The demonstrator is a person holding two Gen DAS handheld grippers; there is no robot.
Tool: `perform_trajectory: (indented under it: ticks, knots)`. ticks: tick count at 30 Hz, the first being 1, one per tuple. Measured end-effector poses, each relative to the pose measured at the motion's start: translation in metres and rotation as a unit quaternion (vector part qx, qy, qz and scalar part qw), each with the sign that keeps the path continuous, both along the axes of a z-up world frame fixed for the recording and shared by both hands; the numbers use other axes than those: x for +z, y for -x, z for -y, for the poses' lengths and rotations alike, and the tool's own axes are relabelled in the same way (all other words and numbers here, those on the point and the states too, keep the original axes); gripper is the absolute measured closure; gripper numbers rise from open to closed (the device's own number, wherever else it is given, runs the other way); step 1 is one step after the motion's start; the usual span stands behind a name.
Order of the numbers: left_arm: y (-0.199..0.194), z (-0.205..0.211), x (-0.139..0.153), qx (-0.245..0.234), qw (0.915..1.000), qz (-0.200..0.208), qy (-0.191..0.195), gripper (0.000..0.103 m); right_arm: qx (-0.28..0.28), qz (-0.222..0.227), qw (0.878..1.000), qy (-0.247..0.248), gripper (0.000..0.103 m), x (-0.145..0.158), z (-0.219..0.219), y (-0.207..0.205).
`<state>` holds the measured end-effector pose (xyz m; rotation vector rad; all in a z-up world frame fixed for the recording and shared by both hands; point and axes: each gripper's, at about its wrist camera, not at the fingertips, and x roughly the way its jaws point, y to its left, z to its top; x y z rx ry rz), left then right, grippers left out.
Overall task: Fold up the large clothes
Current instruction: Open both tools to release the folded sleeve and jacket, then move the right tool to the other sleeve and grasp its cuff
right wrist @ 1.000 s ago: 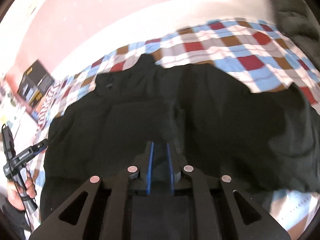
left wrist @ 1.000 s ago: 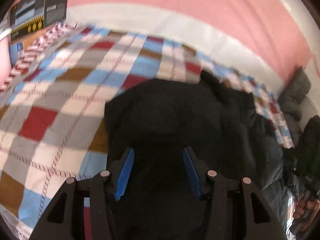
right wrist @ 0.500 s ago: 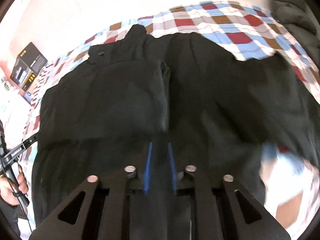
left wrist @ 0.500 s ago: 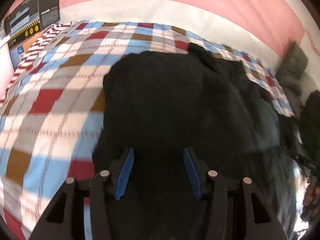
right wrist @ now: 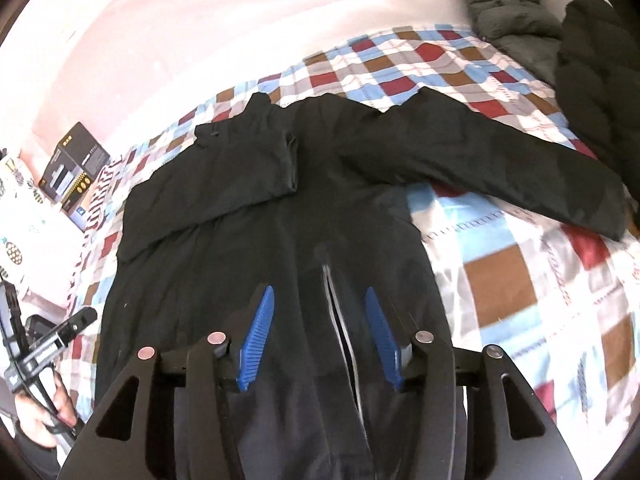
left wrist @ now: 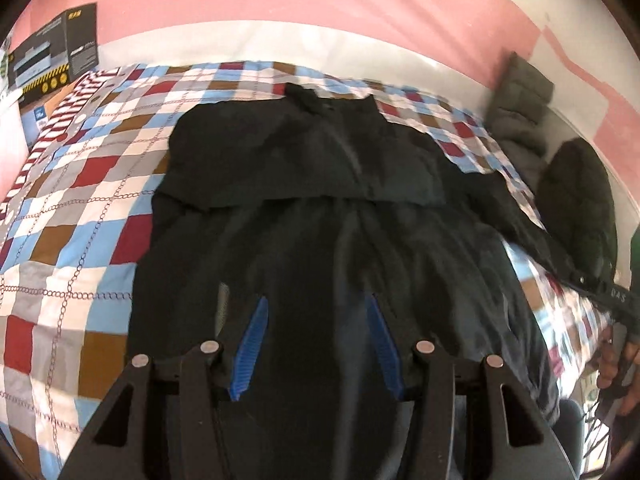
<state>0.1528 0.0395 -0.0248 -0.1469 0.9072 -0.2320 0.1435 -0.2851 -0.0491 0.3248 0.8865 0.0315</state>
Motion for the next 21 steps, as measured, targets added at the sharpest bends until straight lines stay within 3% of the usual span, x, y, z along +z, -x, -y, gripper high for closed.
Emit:
perform_trajectory:
  ticks: [9,21]
  knots:
    - [0.028,0.030,0.015,-0.024,0.9996,0.008,-0.011,0.049,-0.020,0.008,1.000,-0.011,0.048,0.000,0.020,0.029]
    - [0.009,0.044,0.006,-0.015,0.9997,-0.002,-0.019,0.048,-0.074,0.002,0.997,-0.018,0.046,-0.017,0.073,0.024]
